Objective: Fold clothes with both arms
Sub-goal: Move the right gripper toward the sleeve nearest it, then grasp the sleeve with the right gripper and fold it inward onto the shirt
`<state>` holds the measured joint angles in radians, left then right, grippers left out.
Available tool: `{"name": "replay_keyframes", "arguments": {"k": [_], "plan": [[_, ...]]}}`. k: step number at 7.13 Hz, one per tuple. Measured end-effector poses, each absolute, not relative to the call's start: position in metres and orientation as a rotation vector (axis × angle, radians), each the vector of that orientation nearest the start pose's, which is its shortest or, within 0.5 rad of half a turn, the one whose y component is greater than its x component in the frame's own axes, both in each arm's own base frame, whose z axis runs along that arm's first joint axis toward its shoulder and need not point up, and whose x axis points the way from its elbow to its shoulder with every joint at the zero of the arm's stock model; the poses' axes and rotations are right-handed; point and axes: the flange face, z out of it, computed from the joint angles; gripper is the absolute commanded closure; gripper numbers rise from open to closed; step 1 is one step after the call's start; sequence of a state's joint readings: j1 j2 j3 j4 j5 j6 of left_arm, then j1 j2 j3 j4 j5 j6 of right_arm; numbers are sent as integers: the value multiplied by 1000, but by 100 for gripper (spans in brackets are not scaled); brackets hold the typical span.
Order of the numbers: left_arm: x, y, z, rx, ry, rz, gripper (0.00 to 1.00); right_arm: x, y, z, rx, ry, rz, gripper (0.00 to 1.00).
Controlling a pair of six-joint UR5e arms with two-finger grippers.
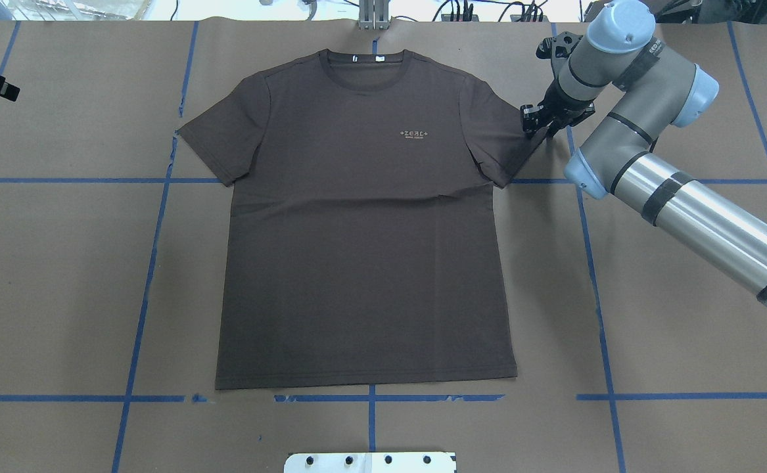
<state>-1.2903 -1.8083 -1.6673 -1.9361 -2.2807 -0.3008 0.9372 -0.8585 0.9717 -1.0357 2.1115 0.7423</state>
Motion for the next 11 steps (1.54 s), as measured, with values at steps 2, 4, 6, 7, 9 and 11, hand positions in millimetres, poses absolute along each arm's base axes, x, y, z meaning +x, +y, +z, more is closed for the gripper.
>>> {"name": "replay_keyframes", "arguments": {"k": [2, 4, 6, 7, 9, 11], "plan": [[99, -591, 440, 447, 842, 229, 0, -410, -694, 432, 174, -817, -80, 100], [99, -592, 440, 447, 842, 229, 0, -412, -697, 409, 200, -836, -86, 100], [99, -592, 441, 446, 842, 229, 0, -423, -704, 354, 232, -883, -60, 100], [99, -592, 440, 447, 842, 229, 0, -437, -703, 324, 244, -906, -51, 100], [100, -594, 438, 450, 842, 230, 0, -481, -686, 290, 286, -901, -52, 100], [100, -595, 436, 453, 843, 229, 0, -529, -664, 279, 352, -840, -29, 100]]}}
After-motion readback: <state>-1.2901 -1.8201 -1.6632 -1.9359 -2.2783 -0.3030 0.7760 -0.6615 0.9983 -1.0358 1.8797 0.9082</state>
